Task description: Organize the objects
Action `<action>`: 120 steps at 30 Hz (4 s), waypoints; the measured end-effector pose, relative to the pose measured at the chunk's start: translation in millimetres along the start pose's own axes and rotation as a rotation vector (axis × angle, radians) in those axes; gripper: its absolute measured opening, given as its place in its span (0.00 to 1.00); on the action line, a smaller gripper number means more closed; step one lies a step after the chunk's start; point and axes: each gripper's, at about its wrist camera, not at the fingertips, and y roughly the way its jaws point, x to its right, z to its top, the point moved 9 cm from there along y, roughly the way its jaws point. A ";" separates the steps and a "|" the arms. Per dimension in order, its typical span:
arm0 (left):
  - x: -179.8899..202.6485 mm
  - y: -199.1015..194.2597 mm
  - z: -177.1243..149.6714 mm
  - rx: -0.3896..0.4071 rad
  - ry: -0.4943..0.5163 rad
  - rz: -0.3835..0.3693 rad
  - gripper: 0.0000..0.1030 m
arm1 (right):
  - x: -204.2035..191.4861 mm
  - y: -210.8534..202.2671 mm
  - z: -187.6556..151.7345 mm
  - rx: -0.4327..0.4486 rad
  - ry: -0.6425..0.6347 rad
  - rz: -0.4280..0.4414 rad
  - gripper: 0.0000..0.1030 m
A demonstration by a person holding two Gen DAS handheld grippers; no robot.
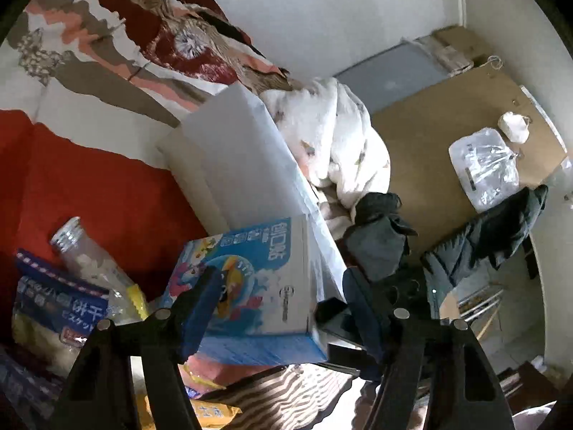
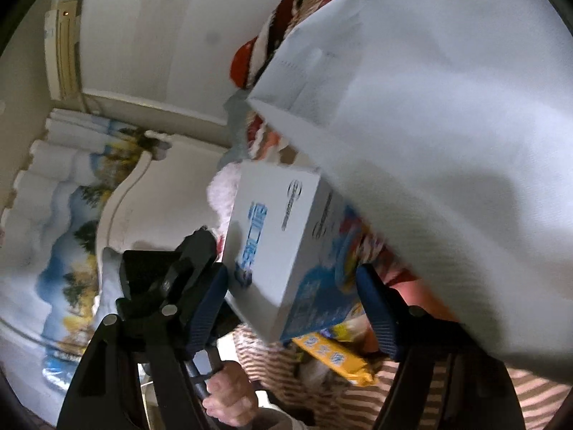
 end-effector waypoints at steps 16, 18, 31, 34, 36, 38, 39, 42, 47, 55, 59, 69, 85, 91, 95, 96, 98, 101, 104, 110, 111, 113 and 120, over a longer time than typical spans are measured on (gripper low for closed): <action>38.4 -49.6 12.2 0.144 0.067 0.093 0.71 | -63.6 -19.3 -6.5 0.089 -0.240 0.000 0.53; 53.5 -57.1 15.8 0.171 0.094 0.094 0.71 | -75.6 -27.8 -5.6 0.111 -0.267 0.028 0.53; 176.6 -34.6 35.9 0.158 0.354 0.099 0.71 | -123.4 -122.8 21.6 0.347 -0.361 0.159 0.53; 195.0 -1.3 33.5 0.101 0.397 0.059 0.71 | -108.2 -153.0 35.0 0.425 -0.330 0.131 0.53; 199.8 23.0 31.4 0.055 0.408 0.033 0.71 | -94.3 -169.5 42.0 0.467 -0.293 0.110 0.53; 201.6 41.6 29.1 0.026 0.408 0.014 0.71 | -78.4 -184.1 49.1 0.512 -0.249 0.078 0.53; 202.4 52.6 26.5 0.009 0.411 0.006 0.71 | -70.3 -189.8 51.8 0.528 -0.233 0.066 0.53; 199.5 71.3 18.0 -0.020 0.408 -0.006 0.71 | -51.9 -198.8 53.9 0.546 -0.195 0.044 0.52; 176.4 87.5 0.3 -0.087 0.345 0.000 0.66 | -22.6 -194.6 49.7 0.466 -0.125 -0.034 0.49; 145.9 88.6 -10.9 -0.114 0.327 0.058 0.65 | 1.9 -159.7 47.0 0.361 -0.063 -0.132 0.45; 140.2 71.4 -8.6 -0.071 0.373 0.139 0.65 | 6.6 -174.1 48.4 0.407 -0.066 -0.228 0.48; 118.9 52.0 -8.4 0.009 0.526 0.377 0.65 | 35.1 -183.5 50.9 0.408 0.028 -0.356 0.66; 44.6 29.6 -8.6 0.001 0.418 0.485 0.65 | 18.2 -101.5 80.3 0.323 0.149 0.069 0.87; 37.8 33.3 -13.4 -0.011 0.402 0.487 0.65 | 47.2 -112.6 72.5 0.355 0.203 -0.085 0.81; 37.1 38.7 -15.9 -0.027 0.396 0.484 0.65 | 59.9 -116.5 64.9 0.326 0.211 -0.191 0.62; 37.5 39.1 -15.6 -0.028 0.396 0.483 0.65 | 61.1 -119.0 62.3 0.320 0.200 -0.240 0.58; 38.9 39.0 -16.3 -0.028 0.402 0.485 0.65 | 65.5 -119.8 57.2 0.302 0.188 -0.342 0.40; 39.4 37.4 -16.8 -0.026 0.406 0.487 0.65 | 77.2 -123.7 49.3 0.273 0.167 -0.478 0.23; 40.5 33.7 -16.4 -0.020 0.403 0.483 0.65 | 77.0 -123.8 44.9 0.261 0.118 -0.554 0.12; 42.9 25.1 -14.2 -0.003 0.401 0.478 0.65 | 65.7 -126.9 27.3 0.222 0.067 -0.544 0.11; 42.6 22.7 -13.7 0.000 0.399 0.480 0.65 | 67.1 -130.2 25.2 0.226 0.070 -0.565 0.11; 41.8 18.6 -12.2 0.006 0.395 0.482 0.65 | 65.9 -133.4 22.7 0.229 0.070 -0.596 0.11; 38.8 0.8 -3.3 0.051 0.370 0.488 0.65 | 29.9 -157.8 26.9 0.340 -0.002 -0.538 0.45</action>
